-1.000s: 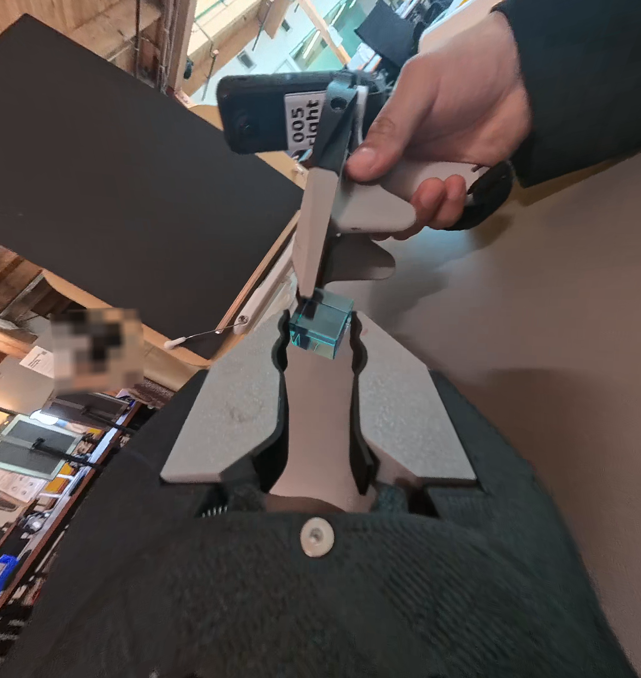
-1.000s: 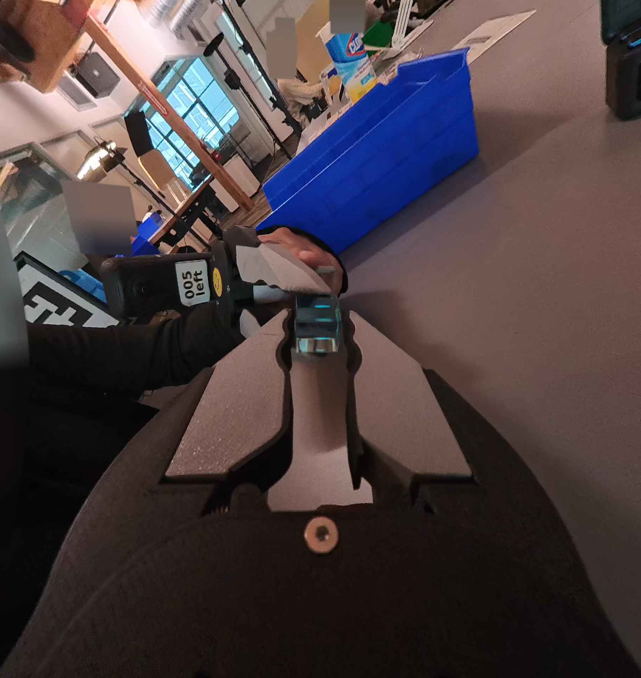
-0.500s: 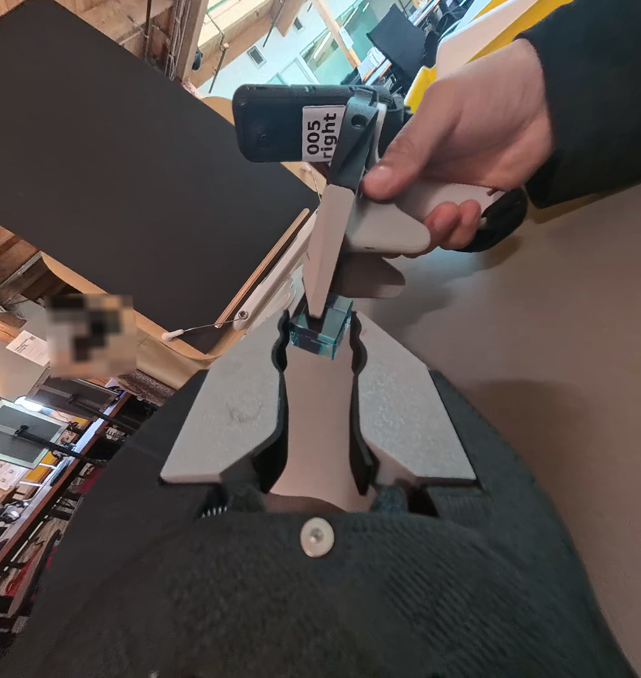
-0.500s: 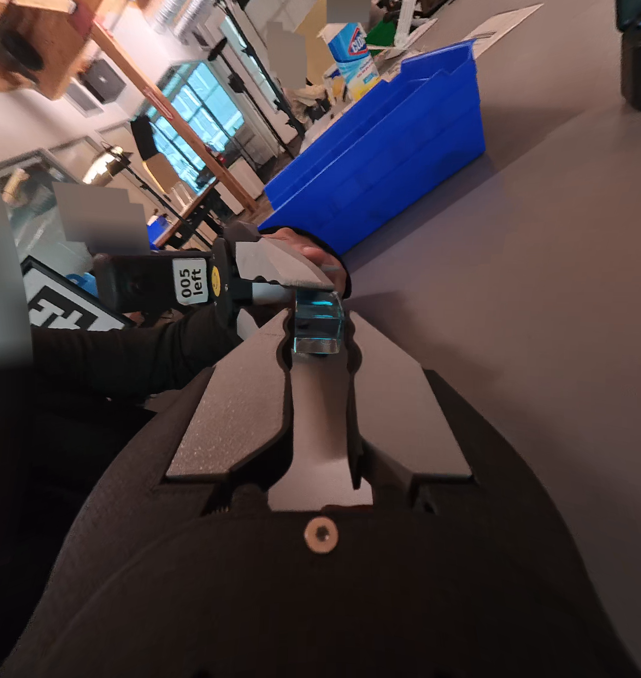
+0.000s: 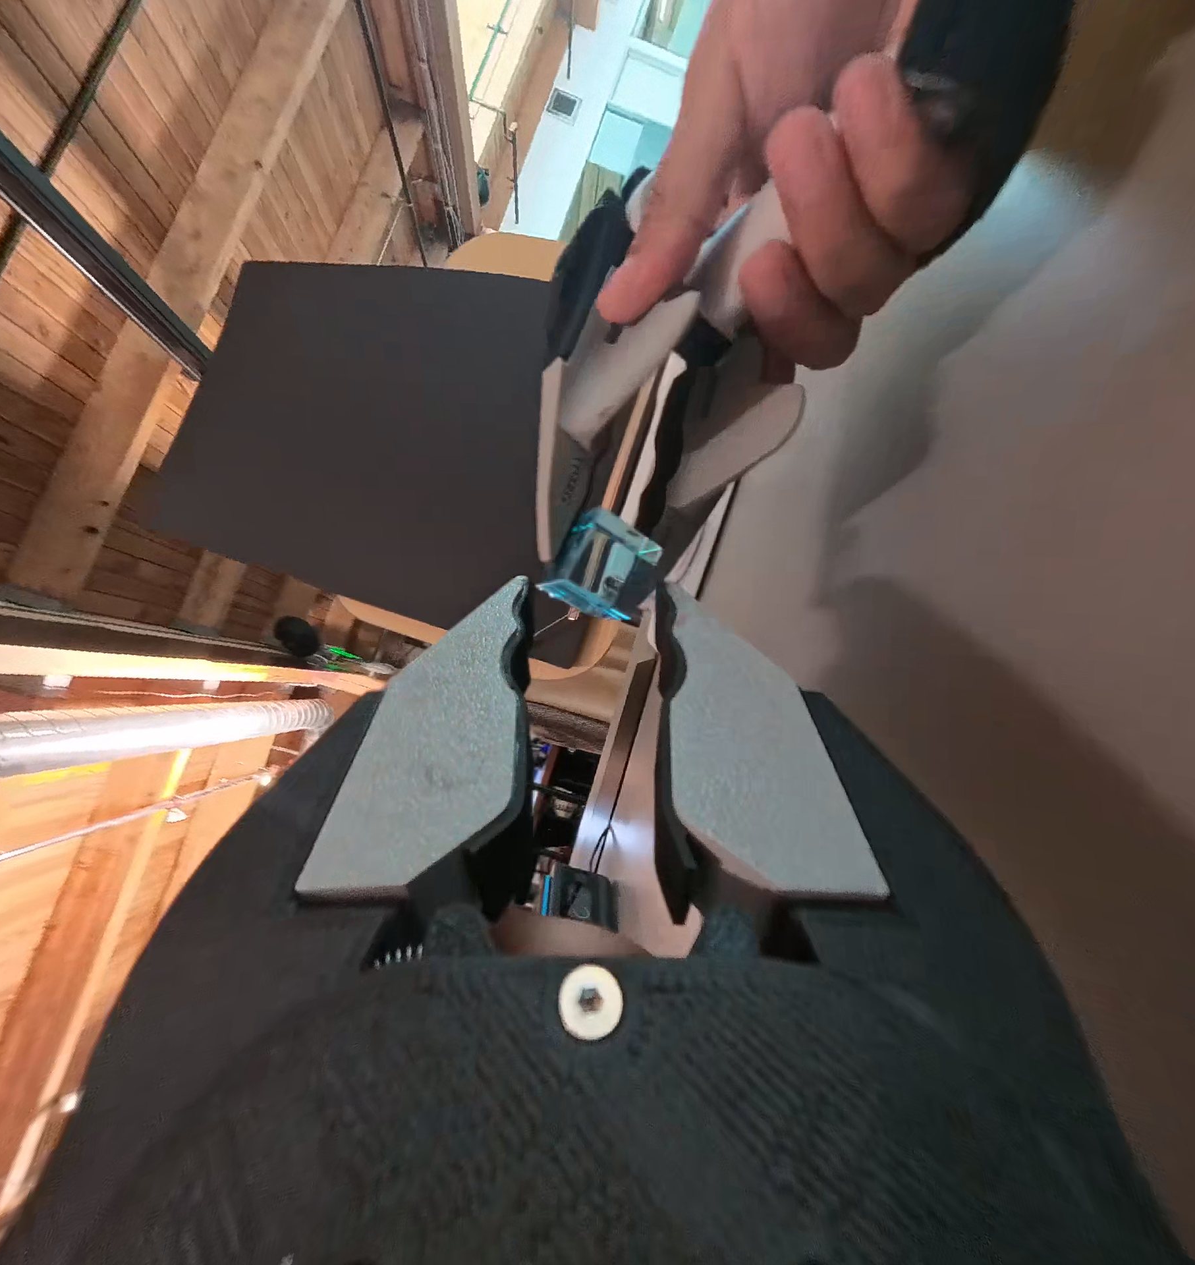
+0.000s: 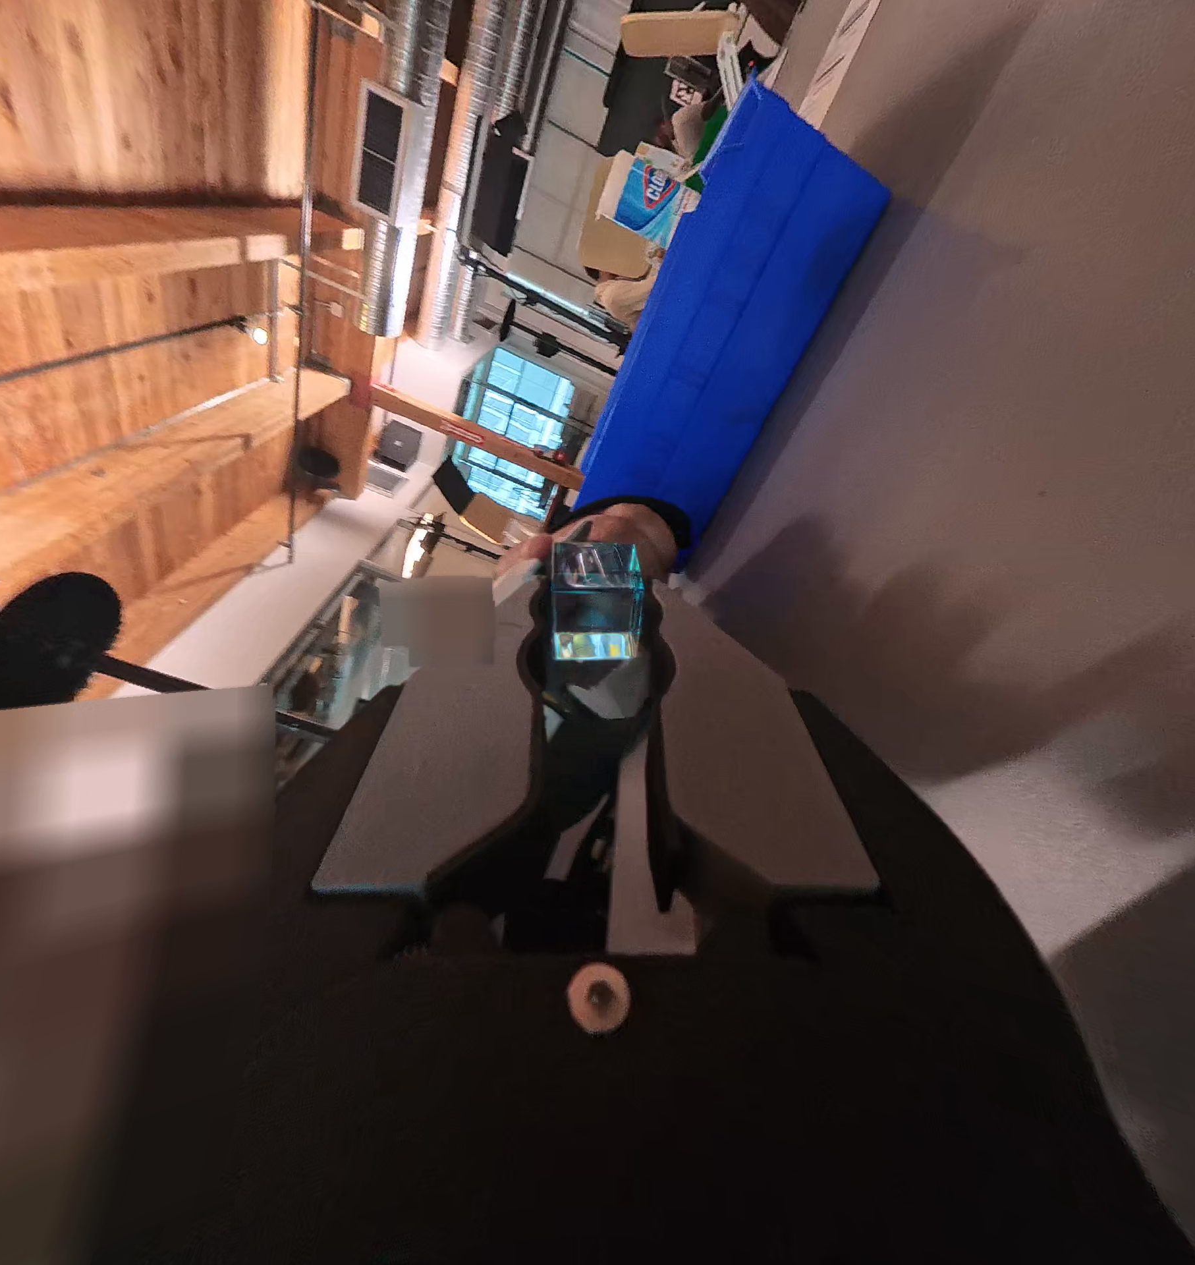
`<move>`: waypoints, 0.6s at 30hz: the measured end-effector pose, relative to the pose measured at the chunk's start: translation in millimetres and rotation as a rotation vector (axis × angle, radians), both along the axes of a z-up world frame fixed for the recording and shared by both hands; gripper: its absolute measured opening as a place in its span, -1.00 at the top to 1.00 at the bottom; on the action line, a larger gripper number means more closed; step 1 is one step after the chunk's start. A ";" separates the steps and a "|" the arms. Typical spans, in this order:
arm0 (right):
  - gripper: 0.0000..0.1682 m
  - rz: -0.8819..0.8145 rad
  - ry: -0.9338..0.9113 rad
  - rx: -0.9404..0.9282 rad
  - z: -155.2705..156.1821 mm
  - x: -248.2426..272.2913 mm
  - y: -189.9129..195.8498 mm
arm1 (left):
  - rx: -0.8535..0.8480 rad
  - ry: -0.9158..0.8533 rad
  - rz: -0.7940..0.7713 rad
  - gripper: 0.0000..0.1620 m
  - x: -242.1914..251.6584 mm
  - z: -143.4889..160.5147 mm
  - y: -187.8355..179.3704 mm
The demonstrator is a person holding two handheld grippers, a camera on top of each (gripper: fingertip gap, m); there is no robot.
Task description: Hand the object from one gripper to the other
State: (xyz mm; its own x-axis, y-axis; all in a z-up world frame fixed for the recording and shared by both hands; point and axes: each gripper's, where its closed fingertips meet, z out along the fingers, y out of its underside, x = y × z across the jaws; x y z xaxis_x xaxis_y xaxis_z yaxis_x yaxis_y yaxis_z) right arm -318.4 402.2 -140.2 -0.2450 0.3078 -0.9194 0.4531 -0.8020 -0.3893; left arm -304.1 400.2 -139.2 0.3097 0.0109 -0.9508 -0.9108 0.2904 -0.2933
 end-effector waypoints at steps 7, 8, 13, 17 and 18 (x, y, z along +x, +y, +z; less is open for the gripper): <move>0.74 0.019 -0.028 -0.098 0.9 -0.5 -1.1 | 0.056 0.072 0.037 0.59 -0.5 1.4 1.8; 0.73 0.021 -0.034 -0.110 0.5 -0.8 -1.5 | 0.068 0.086 0.048 0.59 -1.6 2.0 2.3; 0.74 0.047 -0.045 -0.180 0.1 -2.8 -5.9 | 0.120 0.180 0.076 0.63 -0.3 0.6 3.7; 0.74 0.045 -0.040 -0.174 -0.8 -2.5 -4.8 | 0.099 0.177 0.083 0.68 -0.9 1.2 3.7; 0.74 0.045 -0.033 -0.158 -0.5 -2.5 -4.6 | 0.078 0.149 0.085 0.68 -1.7 1.5 4.0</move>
State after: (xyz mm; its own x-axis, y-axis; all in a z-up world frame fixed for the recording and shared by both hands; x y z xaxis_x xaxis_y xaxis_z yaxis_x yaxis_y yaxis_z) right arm -320.8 397.6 -140.7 -0.2246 0.1482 -0.9631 0.5003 -0.8306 -0.2445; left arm -305.7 404.2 -137.7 0.1598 0.1068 -0.9814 -0.9648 0.2270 -0.1324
